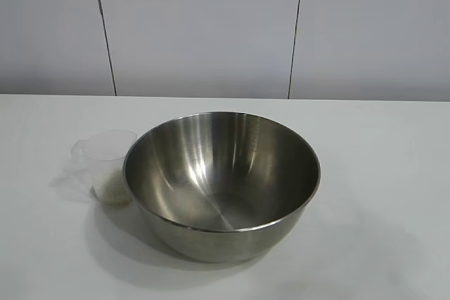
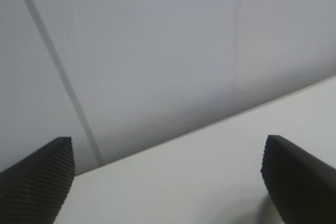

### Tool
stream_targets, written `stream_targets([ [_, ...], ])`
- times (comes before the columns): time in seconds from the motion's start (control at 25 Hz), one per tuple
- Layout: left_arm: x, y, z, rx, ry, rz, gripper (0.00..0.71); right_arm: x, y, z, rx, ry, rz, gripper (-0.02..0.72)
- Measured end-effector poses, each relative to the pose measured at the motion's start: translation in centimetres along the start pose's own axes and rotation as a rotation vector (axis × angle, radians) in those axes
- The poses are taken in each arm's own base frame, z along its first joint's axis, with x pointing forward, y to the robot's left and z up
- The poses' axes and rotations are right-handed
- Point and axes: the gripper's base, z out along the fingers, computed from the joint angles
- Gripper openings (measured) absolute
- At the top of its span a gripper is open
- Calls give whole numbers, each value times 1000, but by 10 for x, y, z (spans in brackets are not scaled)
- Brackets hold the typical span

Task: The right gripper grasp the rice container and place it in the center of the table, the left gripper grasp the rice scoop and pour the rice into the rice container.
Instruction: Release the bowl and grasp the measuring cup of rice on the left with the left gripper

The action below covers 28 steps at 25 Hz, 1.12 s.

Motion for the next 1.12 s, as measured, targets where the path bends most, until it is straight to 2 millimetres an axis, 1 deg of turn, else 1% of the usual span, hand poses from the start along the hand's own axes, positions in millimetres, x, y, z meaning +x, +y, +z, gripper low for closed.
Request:
stream_targets([
  [0.08,29,6,3,-96,73,-11,695,0,0,0,0,-1,0,639],
  [0.12,42,6,4,-106,115,-17,695,0,0,0,0,-1,0,639],
  [0.16,50,5,5,-107,143,-21,695,0,0,0,0,-1,0,639],
  [0.2,54,5,6,-107,157,-20,695,0,0,0,0,-1,0,639],
  [0.28,55,6,7,-118,165,-9,696,0,0,0,0,-1,0,639],
  [0.4,51,8,10,-133,158,-15,696,0,0,0,-1,-1,1,639],
  [0.52,40,8,11,-121,125,-36,696,0,0,0,-1,-1,1,639],
  [0.68,24,-1,13,1,76,-13,679,0,0,0,-4,-2,3,639],
  [0.8,16,-7,12,74,54,-46,671,0,1,0,-10,-3,8,639],
  [0.92,14,-11,12,116,49,-65,666,-1,2,0,-23,-6,21,639],
  [1.12,14,-14,11,148,46,-3,666,-1,2,0,-25,-6,24,639],
])
